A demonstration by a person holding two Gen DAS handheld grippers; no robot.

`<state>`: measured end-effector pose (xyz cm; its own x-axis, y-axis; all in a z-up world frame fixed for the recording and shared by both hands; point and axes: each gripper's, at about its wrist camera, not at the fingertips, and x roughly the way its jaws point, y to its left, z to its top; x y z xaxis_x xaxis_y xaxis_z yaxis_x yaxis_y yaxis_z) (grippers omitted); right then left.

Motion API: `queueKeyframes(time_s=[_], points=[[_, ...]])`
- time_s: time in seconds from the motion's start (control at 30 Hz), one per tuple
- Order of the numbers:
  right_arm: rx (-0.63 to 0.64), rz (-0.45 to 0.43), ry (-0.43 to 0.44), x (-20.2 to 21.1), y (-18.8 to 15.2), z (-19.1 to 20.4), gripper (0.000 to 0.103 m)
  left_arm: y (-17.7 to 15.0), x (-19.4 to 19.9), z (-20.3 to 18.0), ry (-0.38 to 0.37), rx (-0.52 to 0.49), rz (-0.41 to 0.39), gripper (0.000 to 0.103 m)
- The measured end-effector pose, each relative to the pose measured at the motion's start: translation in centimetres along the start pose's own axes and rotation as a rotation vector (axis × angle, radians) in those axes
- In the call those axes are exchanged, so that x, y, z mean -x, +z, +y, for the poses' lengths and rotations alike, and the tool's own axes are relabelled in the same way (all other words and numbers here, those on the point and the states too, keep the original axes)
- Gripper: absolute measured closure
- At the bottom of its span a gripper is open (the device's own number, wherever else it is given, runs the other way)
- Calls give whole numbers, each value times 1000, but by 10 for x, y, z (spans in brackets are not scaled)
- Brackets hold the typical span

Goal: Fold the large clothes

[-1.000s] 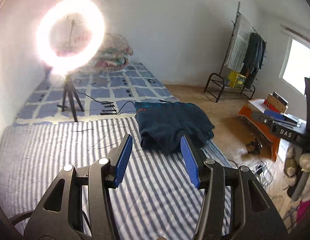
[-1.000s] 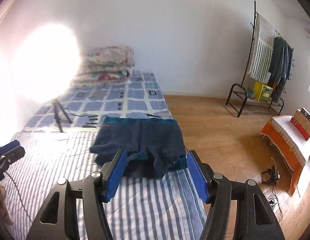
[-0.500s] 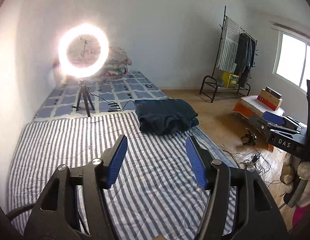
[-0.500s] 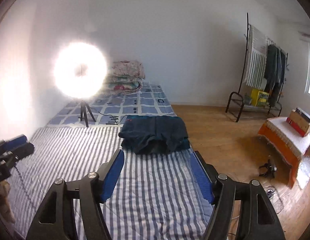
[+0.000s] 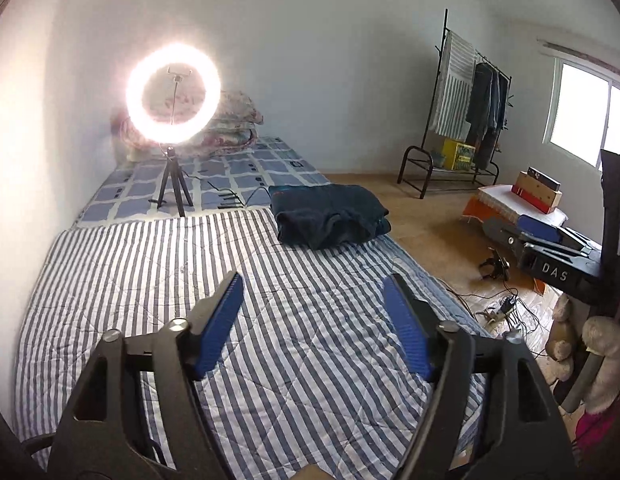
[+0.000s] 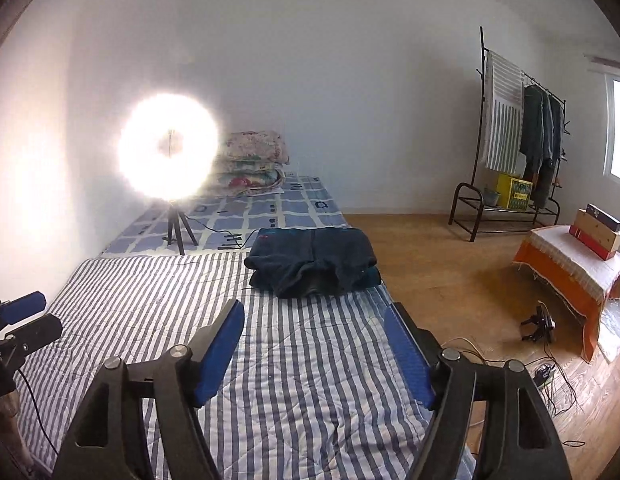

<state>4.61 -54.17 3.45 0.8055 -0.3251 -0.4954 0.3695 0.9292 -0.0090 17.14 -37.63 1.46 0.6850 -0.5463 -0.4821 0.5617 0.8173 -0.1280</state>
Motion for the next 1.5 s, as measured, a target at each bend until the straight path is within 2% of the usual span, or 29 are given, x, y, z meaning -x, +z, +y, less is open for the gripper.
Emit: queueKeyframes(time_s=[0.13, 0.27, 0.33, 0.47, 0.77, 1.5], points=[[-4, -30, -16, 6, -5, 1, 16, -3, 10, -2, 12, -19, -33, 19], [-34, -34, -10, 6, -9, -4, 11, -5, 16, -4, 25, -32, -60, 4], [-49, -35, -12, 4, -10, -6, 8, -6, 20, -6, 39, -46, -81, 0], [-47, -52, -37, 3, -11, -6, 0, -8, 24, -10, 73, -78, -83, 0], [-21, -60, -43, 0, -13, 2, 0, -11, 20, -4, 101, -49, -46, 0], [-3, -46, -54, -8, -21, 8, 0, -15, 20, -12, 115, -82, -47, 0]])
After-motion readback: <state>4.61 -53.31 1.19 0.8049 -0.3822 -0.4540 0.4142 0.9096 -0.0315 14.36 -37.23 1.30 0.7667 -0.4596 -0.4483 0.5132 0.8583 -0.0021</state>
